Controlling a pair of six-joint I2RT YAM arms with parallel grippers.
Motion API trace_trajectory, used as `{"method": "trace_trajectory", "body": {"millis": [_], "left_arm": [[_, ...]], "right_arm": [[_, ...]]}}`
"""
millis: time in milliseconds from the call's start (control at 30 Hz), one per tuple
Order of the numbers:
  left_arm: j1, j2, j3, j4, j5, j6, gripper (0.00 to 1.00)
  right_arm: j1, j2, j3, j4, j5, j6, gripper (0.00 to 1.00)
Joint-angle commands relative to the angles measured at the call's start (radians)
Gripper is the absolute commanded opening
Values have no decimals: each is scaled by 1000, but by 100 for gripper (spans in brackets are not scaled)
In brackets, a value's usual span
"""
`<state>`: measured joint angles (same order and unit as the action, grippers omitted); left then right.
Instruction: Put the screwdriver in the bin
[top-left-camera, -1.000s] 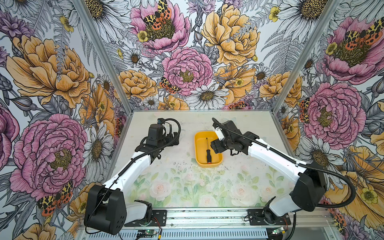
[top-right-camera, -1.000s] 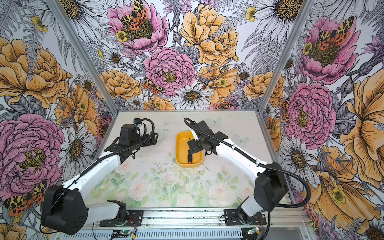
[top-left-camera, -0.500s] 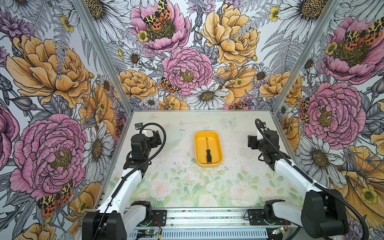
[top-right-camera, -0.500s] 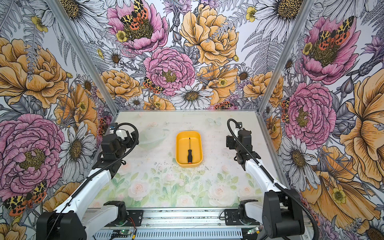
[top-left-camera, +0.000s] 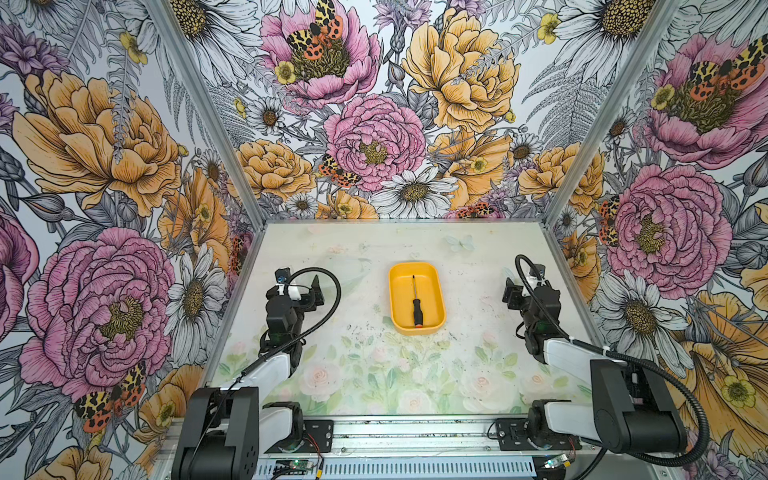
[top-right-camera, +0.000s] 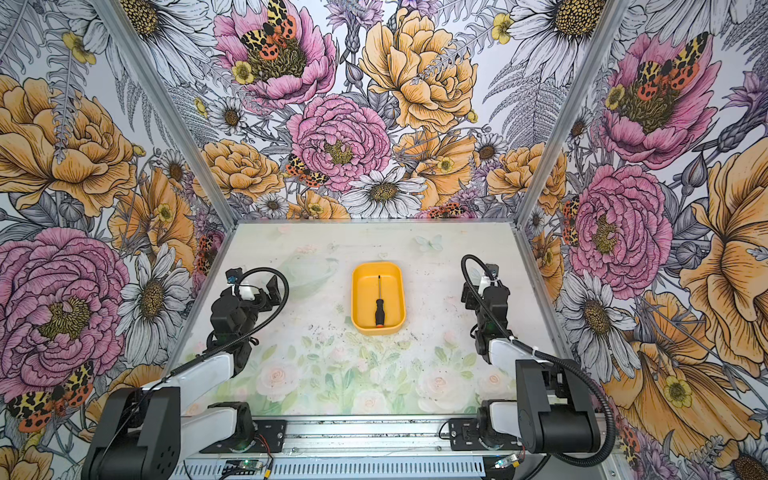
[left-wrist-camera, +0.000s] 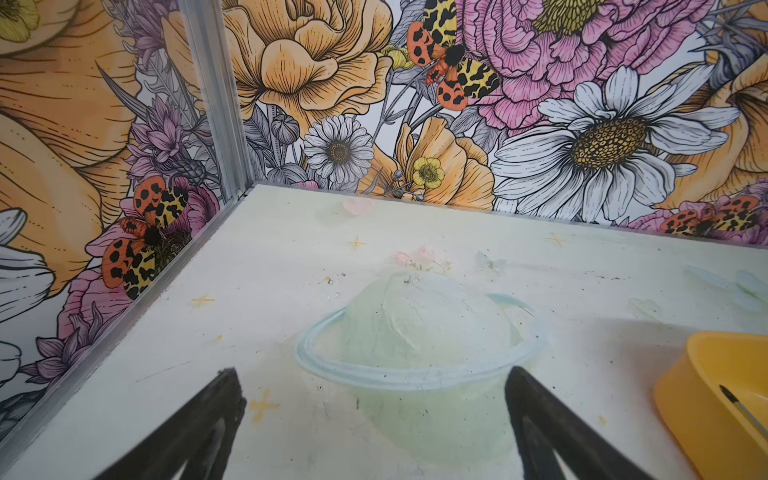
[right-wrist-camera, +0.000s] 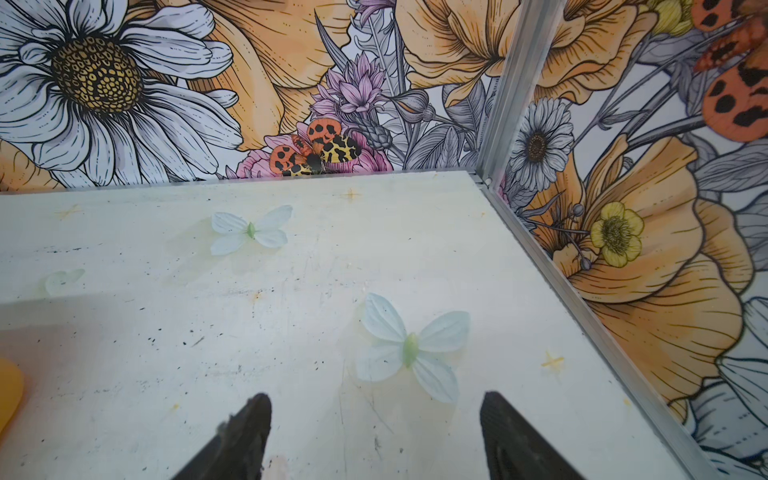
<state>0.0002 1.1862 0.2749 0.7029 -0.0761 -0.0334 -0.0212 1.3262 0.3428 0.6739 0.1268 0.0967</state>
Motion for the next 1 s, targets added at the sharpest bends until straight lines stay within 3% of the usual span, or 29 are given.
{"method": "trace_trajectory", "body": {"millis": [0,233,667,833,967], "left_arm": [[18,27,-11,155,29,28,99],[23,127,-8,217,50,33,99],[1,238,25,267,8,54,99],[-22,366,53,335,-37,70,99],[-19,367,66,313,-37,67,99]], "right_arm": [[-8,63,-13,180,10,11,80],[-7,200,2,273,-20,0,81],[-6,209,46,195,-19,-2,87],[-6,209,45,196,-20,-2,90],[-6,209,47,195,-20,-2,91]]}}
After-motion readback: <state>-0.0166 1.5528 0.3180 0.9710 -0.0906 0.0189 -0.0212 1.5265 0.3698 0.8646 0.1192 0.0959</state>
